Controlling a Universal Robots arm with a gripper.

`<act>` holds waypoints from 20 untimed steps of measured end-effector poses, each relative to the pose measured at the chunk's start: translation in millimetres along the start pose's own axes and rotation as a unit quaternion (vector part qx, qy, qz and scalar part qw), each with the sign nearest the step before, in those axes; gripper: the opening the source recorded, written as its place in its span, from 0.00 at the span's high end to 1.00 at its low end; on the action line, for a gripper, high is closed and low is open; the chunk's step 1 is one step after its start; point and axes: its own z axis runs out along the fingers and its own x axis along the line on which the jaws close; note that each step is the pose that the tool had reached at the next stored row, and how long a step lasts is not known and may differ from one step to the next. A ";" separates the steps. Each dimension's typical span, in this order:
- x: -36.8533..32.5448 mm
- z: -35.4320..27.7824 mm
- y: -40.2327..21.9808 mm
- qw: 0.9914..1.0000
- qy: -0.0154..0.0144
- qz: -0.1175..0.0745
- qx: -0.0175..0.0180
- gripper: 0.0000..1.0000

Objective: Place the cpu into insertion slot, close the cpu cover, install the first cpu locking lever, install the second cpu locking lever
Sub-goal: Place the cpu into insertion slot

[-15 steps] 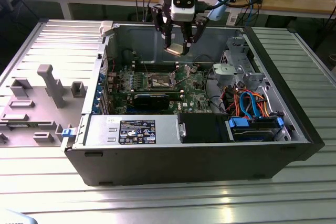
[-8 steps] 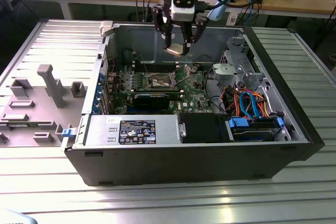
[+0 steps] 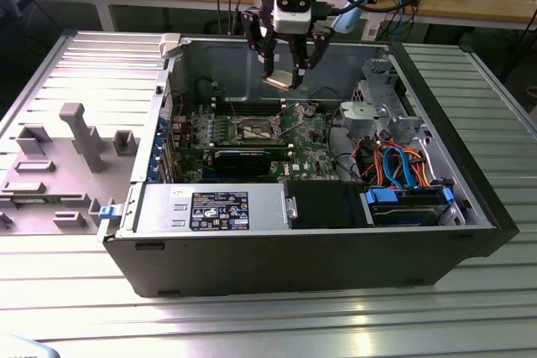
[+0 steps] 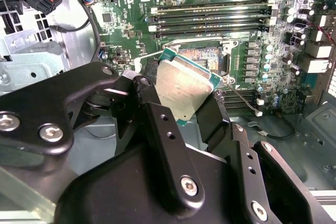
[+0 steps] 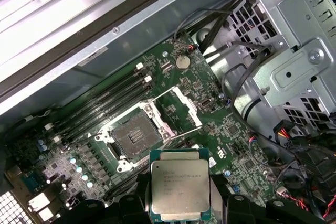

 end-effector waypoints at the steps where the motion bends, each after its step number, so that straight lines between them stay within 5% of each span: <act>1: 0.0 0.0 0.0 1.000 0.000 0.000 0.000 0.45; 20: 0.0 0.0 0.0 1.000 -0.003 0.001 0.005 0.45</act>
